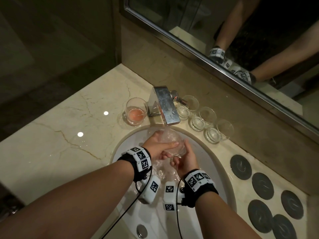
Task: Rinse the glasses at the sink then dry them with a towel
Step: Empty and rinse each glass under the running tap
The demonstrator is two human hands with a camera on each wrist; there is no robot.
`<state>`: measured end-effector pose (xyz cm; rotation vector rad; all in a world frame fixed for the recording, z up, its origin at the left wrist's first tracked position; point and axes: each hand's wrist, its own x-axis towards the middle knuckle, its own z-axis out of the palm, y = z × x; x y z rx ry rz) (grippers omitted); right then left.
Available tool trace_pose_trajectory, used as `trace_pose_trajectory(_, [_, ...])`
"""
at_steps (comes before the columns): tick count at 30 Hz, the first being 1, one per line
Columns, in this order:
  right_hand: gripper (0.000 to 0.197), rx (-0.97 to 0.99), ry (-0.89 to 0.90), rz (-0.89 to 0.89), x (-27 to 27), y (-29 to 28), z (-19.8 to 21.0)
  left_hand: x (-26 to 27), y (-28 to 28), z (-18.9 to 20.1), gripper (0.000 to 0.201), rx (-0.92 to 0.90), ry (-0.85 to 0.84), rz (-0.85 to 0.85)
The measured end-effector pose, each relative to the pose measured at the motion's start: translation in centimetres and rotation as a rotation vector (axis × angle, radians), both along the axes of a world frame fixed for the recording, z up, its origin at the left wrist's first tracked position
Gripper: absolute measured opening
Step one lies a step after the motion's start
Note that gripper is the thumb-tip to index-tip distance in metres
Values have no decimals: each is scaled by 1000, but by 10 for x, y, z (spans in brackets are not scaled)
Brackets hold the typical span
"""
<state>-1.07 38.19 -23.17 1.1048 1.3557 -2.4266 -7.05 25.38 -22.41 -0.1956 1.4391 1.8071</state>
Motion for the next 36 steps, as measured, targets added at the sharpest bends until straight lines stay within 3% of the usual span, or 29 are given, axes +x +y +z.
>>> trace_pose_trajectory(2, [62,28,6,22,2,-1,-3,-1,0,1,74,5,-3,2])
trace_pose_trajectory(5, [49,-57,-13,-19,0,-4,4,-2,0,1,76,22,-30,28])
trace_pose_trajectory(11, [69,76,-4,18,-1,0,-4,-2,-1,5,77,47,-30,36])
trace_pose_trajectory(14, [61,-17,2,-30,-4,-3,2,-1,-1,4,77,52,-30,49])
trace_pose_trajectory(18, [54,89,-5,-89,-5,2,-3,-1,-1,6,110,41,-25,-3])
trace_pose_trajectory(19, [53,110,3,-77,-4,2,-5,-1,-1,7,107,32,-18,-15])
trace_pose_trajectory(22, [58,170,-12,-53,0,1,-6,1,0,15,73,18,-4,-23])
trace_pose_trajectory(24, [46,123,5,-78,-1,0,-3,2,1,15,80,15,-16,-28])
trace_pose_trajectory(28, [78,112,-7,-86,1,3,-3,4,2,13,82,21,14,-26])
trace_pose_trajectory(31, [62,97,0,-19,3,3,1,5,3,14,102,-4,43,-44])
trace_pose_trajectory(34, [36,75,15,-41,-1,-1,8,2,2,8,81,12,11,-6])
trace_pose_trajectory(36, [46,90,-15,-56,-2,-2,5,1,1,9,76,5,4,15])
